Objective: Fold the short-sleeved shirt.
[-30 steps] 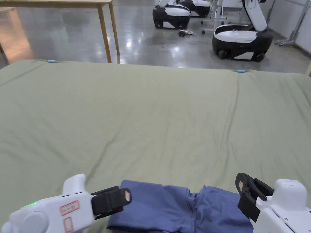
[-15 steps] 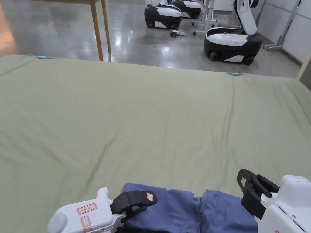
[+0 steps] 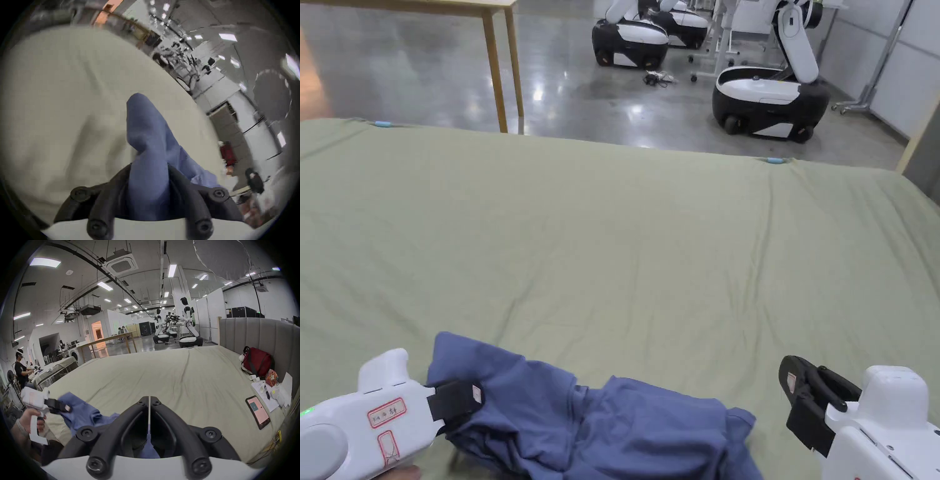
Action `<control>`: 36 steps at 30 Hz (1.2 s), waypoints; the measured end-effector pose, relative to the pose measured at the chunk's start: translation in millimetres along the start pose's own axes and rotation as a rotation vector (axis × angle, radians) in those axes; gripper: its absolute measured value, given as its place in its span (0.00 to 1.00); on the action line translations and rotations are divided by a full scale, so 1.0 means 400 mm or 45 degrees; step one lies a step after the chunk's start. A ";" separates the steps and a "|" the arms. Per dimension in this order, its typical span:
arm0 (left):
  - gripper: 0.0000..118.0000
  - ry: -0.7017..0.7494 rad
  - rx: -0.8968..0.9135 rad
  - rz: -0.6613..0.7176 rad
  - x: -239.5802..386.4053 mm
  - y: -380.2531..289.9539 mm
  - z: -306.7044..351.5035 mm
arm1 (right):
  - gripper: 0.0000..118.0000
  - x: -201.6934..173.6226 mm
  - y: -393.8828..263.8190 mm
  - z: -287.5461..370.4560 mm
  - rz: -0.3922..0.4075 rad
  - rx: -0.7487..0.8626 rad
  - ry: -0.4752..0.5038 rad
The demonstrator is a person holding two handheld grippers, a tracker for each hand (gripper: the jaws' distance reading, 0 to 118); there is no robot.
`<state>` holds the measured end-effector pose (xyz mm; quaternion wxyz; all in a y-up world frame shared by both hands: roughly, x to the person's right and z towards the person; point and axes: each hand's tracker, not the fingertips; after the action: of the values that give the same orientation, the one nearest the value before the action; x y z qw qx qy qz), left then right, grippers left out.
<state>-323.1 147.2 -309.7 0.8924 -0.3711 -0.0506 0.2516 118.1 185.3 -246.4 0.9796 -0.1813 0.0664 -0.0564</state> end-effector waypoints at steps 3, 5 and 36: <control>0.12 0.026 0.046 -0.320 0.170 -0.034 0.016 | 0.05 0.002 -0.005 0.000 0.000 -0.013 0.012; 0.12 -0.001 0.062 -0.545 0.310 -0.086 0.002 | 0.05 0.006 -0.007 0.006 0.013 -0.015 0.006; 0.31 -0.572 -0.372 -0.036 0.425 -0.301 -0.251 | 0.06 0.137 -0.048 0.067 -0.080 -0.096 0.031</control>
<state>-98.1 93.7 -315.6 0.7993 -0.4299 -0.2884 0.3052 174.5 169.4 -220.7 0.9689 -0.2195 0.0748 -0.0869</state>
